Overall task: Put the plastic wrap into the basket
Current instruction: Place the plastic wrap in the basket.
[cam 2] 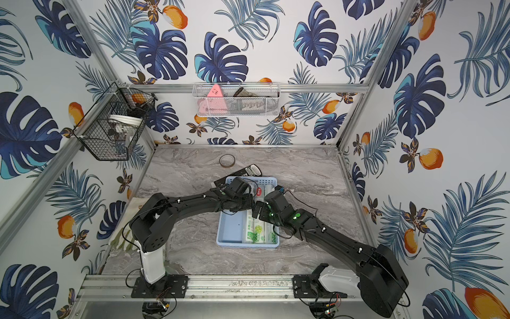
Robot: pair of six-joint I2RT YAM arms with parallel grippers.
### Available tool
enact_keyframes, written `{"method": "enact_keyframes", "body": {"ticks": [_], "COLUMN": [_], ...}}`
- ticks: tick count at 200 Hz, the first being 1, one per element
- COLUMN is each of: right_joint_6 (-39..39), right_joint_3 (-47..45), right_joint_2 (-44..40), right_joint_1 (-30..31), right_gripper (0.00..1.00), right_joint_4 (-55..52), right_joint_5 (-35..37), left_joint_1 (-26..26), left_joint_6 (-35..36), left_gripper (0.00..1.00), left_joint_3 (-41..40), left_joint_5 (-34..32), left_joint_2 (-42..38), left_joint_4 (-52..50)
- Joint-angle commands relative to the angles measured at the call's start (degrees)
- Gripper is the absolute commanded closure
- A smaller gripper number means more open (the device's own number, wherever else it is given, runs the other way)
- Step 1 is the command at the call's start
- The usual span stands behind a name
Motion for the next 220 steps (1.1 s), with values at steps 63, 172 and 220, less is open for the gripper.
{"method": "enact_keyframes", "body": {"ticks": [63,172,220], "right_joint_6": [-0.16,-5.86,-7.98], "right_joint_3": [0.22,3.47,8.54], "right_joint_2": [-1.6,-1.65,3.96], "right_joint_1": [0.04,2.63,7.98], "right_gripper": [0.0,0.0,0.0], "right_joint_4": [-0.54,5.35,6.13], "right_joint_5": [0.02,-8.64,-9.03], "left_joint_1": [0.06,0.15,1.21], "left_joint_6": [1.67,4.99,3.97], "left_gripper": [0.33,0.36,0.37], "left_joint_3": [-2.4,-11.99,-18.59], "left_joint_5": [-1.75,-18.29,-29.15], "left_joint_2": [-6.12,-26.47,-38.91], "left_joint_4": [-0.3,-4.63,-8.19]}}
